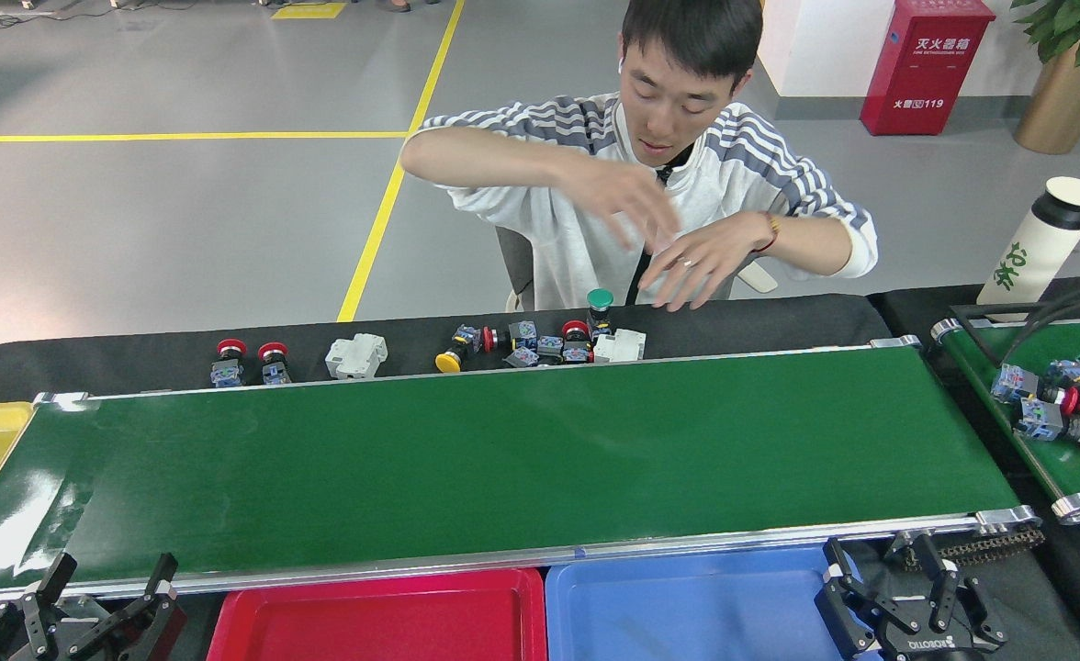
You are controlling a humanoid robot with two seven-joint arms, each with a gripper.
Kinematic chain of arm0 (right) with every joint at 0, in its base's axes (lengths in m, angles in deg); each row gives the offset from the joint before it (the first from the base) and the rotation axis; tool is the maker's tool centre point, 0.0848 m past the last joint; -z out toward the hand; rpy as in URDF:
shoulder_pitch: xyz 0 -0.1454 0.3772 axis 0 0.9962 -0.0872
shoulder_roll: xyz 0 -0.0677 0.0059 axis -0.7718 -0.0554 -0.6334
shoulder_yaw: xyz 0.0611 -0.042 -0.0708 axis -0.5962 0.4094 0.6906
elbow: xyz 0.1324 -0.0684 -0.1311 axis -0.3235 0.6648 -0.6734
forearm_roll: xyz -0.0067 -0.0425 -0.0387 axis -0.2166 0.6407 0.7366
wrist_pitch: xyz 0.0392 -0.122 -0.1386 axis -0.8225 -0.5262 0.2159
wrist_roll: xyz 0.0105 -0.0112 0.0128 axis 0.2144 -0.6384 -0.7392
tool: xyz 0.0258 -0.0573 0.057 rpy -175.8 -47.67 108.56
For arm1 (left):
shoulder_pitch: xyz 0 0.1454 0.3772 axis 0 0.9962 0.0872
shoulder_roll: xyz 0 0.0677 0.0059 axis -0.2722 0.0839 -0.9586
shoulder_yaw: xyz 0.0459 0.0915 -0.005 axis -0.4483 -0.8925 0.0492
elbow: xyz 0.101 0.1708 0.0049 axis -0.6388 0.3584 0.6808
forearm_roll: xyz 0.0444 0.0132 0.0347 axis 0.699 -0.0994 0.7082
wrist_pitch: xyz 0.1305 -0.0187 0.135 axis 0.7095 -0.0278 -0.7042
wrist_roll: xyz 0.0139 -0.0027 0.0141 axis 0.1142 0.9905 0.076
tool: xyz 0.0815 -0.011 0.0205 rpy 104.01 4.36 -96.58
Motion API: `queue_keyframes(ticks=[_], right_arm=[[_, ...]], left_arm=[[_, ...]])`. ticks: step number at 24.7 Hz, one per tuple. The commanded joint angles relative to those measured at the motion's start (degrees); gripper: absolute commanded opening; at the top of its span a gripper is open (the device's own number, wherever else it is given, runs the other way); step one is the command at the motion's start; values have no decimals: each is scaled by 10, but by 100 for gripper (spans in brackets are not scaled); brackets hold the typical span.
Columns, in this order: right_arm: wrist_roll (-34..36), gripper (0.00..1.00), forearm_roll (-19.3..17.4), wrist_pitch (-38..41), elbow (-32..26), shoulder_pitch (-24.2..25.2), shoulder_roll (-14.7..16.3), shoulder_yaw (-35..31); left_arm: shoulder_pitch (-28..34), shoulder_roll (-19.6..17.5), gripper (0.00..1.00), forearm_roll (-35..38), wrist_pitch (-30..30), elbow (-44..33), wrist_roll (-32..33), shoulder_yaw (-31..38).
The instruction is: Pick switch part from conveyor to tray
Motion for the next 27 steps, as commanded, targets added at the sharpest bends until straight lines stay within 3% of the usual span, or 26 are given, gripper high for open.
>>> queue_keyframes(ticks=[1,6,10,13,27], right_arm=[[-3,99,-1,-4,-3,-10,5,-6],[-33,98,2,-4,19,-18,9,-14],[-34,98,3,-5,34,-27,33,-20],[-35,98,3,-5,68,-56,34,-38],[-60,98,-3,-37,173,-146,92,-56]], left_arm=[[-4,-1,100,-16,0,-7,-6,1],[-3,-2,100,-41,-1,-7,-3,-5],[6,-6,100,-19,-3,-7,-2,-7],[8,1,100,46,-3,-7,-3,-7],[-5,-20,100,45,-1,-7,-2,5]])
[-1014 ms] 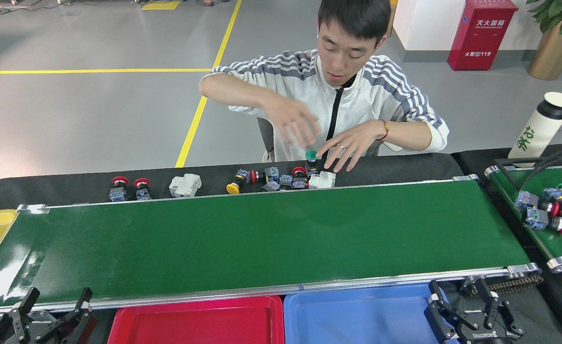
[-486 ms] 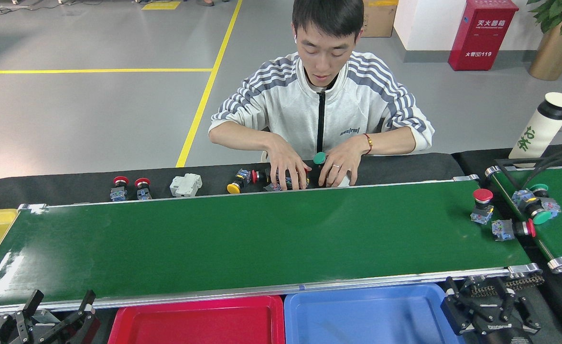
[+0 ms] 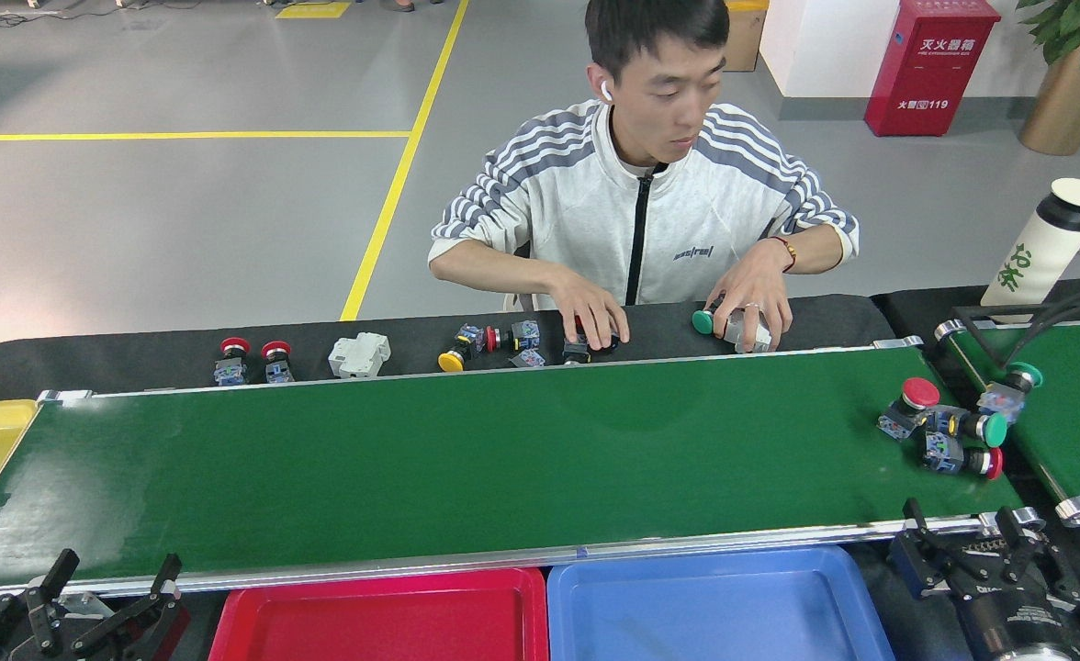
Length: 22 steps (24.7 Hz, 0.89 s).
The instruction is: Pick switch part from conveyor to tray
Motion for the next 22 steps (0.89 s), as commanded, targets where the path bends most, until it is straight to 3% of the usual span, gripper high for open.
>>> queue_keyframes(ticks=[1,4,11,22], right_arm=[[-4,98,-2,2,14,-27,9,-4],[-6,98,-1,1,31,-50,6,1],[-7,98,0,0,36,-52,1,35],[-8,98,5,-1,73,-95,-33,90]], left_arm=[[-5,-4,100,0,-2,-7,-7,3],[-3,0,100,-2,-2,-7,-7,-3],[-1,7,100,0,-6,-4,-7,-6],[-4,12,100,0,-9,0,-7,-6]])
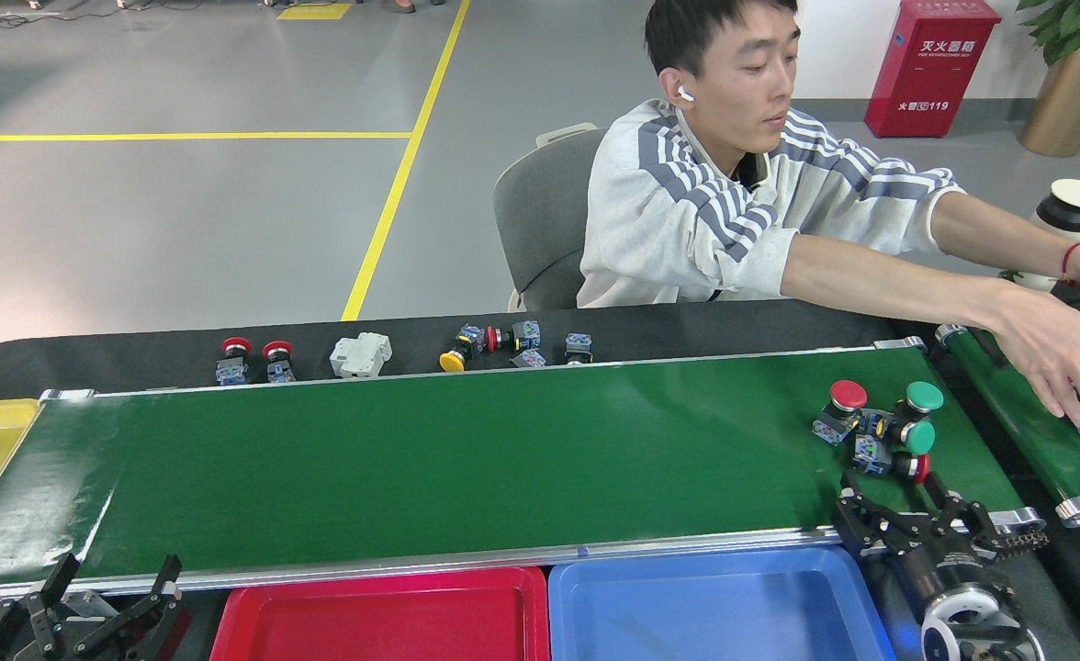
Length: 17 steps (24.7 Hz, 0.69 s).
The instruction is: Pick switch part from conveyor to tray
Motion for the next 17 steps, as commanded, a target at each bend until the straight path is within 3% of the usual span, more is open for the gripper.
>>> queue_keyframes(ticks=[1,9,10,15,17], right_arm=[[0,98,1,-2,10,-22,0,3],[0,95,2,-8,105,-108,-14,40],[0,88,2,-18,110,-110,-20,45],[-3,28,-3,-2,111,-110,-6,90],[-3,18,-4,0,108,-110,-6,91]], left_arm=[[-4,-2,100,0,-2,-4,-5,1],[-11,-2,100,0,-2,-5,-5,0],[-11,-2,100,0,-2,-4,-5,-1],[-12,-3,100,0,-2,-4,-5,0],[-12,-3,100,0,-2,-5,-5,0]])
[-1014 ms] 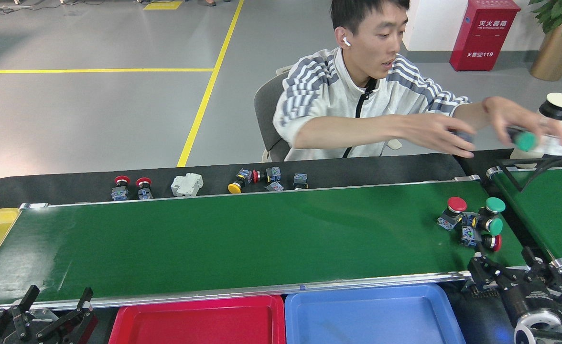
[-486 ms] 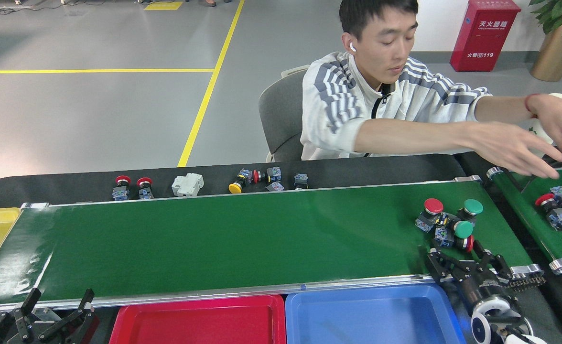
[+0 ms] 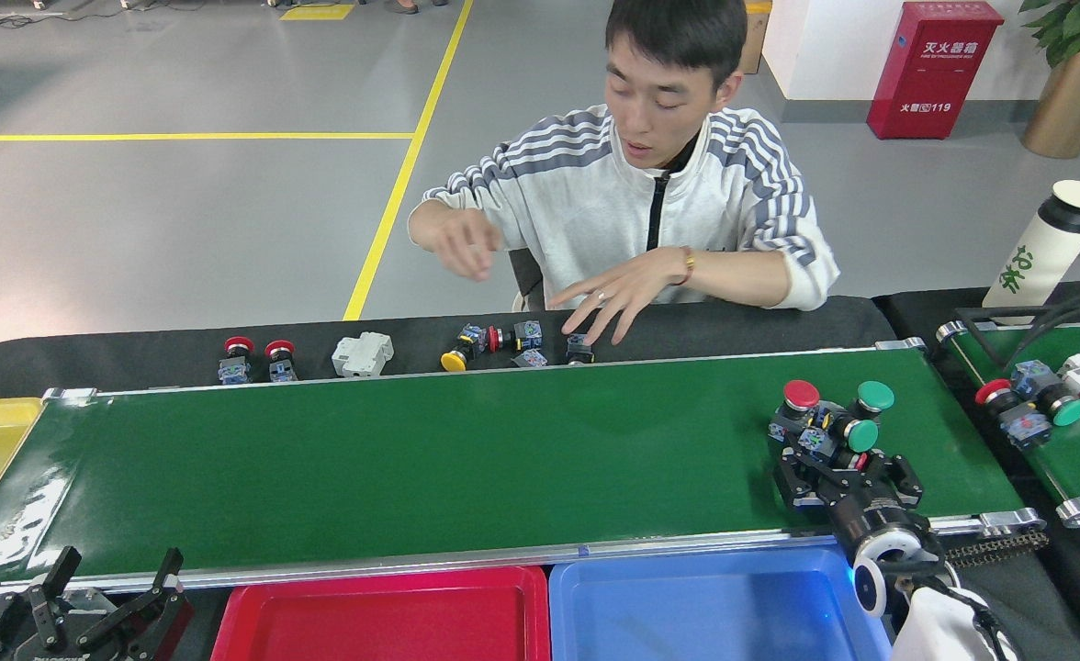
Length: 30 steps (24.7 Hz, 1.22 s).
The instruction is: Pick switch part from conveyor to tray
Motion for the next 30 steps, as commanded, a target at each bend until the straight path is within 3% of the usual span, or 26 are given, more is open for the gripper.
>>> queue_keyframes(ticks=[1,5,14,17,21,22,23,25,26,28,30], right_arm=[[-2,12,-2,8,-7,-7,4,2],[-1,5,-2,9,-21,-6,2,3],[-1,4,-1,9,-86,3,-2,33],[-3,4,-1,13,-163,22,-9,82],[-7,7,13,73,-254,29,-11,220],[-7,16,25,80,-261,28,-14,245],[-7,51,54,89,-258,25,-28,297],[-2,86,99,104,-231,22,-58,352],[-1,96,113,115,-210,19,-72,368],[2,98,125,151,-185,13,-99,381],[5,98,125,184,-188,12,-102,378]], left_arm=[[-5,-2,100,0,-1,-5,-5,2],[-4,-1,100,0,-1,-6,-5,2],[3,2,100,-1,3,-11,-5,2],[4,3,100,-2,3,-12,-5,2],[5,5,100,-3,4,-12,-6,2],[5,5,100,-3,4,-11,-5,2],[5,6,100,-3,4,-11,-5,1],[4,7,100,-3,6,-12,-5,-2],[4,7,100,-3,5,-11,-5,-10],[4,6,100,-3,4,-12,-5,-22],[4,7,100,-3,3,-12,-5,-23]])
